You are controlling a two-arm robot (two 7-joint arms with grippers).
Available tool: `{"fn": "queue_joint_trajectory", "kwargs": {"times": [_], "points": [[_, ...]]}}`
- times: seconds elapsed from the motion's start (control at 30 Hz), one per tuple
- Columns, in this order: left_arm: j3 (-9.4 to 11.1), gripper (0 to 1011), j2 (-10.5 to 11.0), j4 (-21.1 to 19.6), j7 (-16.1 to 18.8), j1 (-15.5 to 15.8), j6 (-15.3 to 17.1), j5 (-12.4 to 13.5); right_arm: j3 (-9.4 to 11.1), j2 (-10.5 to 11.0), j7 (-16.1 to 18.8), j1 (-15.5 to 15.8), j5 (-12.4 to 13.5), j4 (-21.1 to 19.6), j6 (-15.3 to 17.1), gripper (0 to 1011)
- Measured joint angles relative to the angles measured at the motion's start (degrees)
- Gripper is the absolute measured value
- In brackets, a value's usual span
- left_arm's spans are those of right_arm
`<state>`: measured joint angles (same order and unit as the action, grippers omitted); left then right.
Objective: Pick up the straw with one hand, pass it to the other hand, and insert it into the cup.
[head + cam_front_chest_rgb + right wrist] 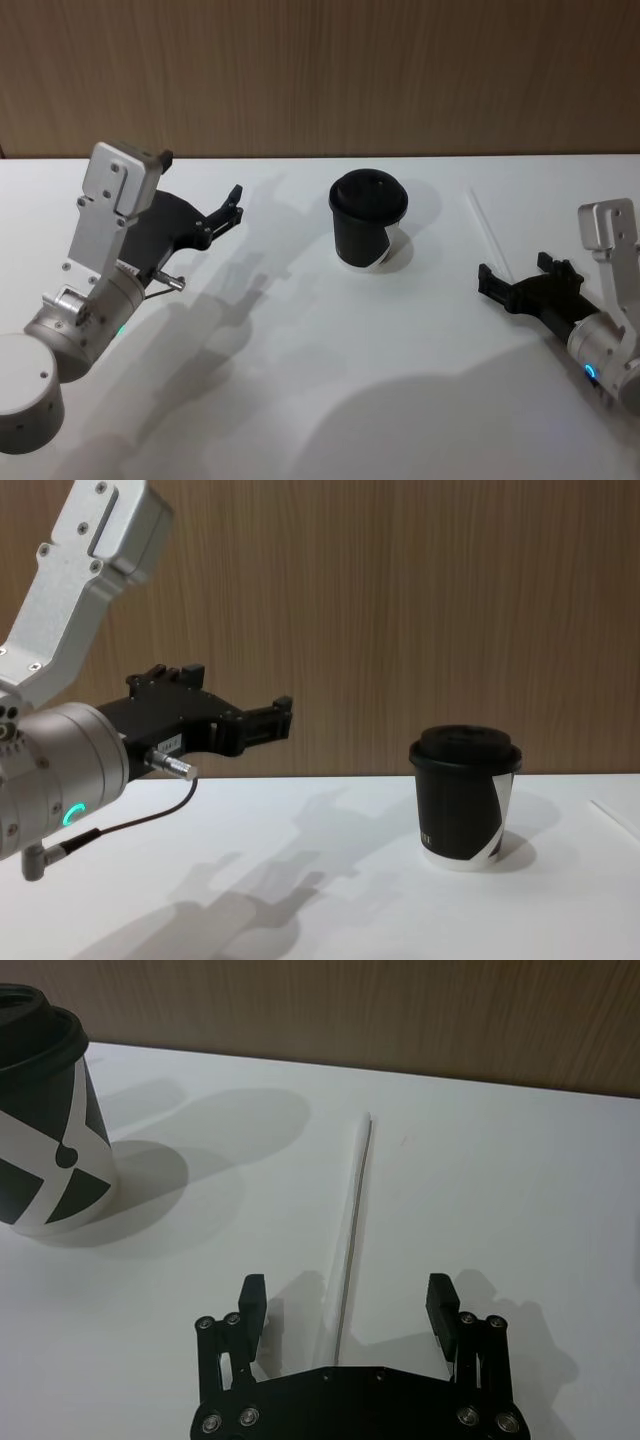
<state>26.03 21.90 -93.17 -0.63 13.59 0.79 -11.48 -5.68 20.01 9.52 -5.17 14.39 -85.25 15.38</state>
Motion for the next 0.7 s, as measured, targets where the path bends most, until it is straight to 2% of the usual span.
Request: {"fn": "queue_joint_trajectory", "kwargs": {"times": [0.67,0.7], "points": [[0.0,1003,0.0,0.0,0.0,0.0,0.0,0.0,-0.32,0.4,0.9,-0.33,-1.78,0.65,0.01,1001],[0.0,1003,0.0,0.0,0.0,0.0,0.0,0.0,-0.35,0.41,0.97,-0.34,-1.85,0.67,0.01,972]]}}
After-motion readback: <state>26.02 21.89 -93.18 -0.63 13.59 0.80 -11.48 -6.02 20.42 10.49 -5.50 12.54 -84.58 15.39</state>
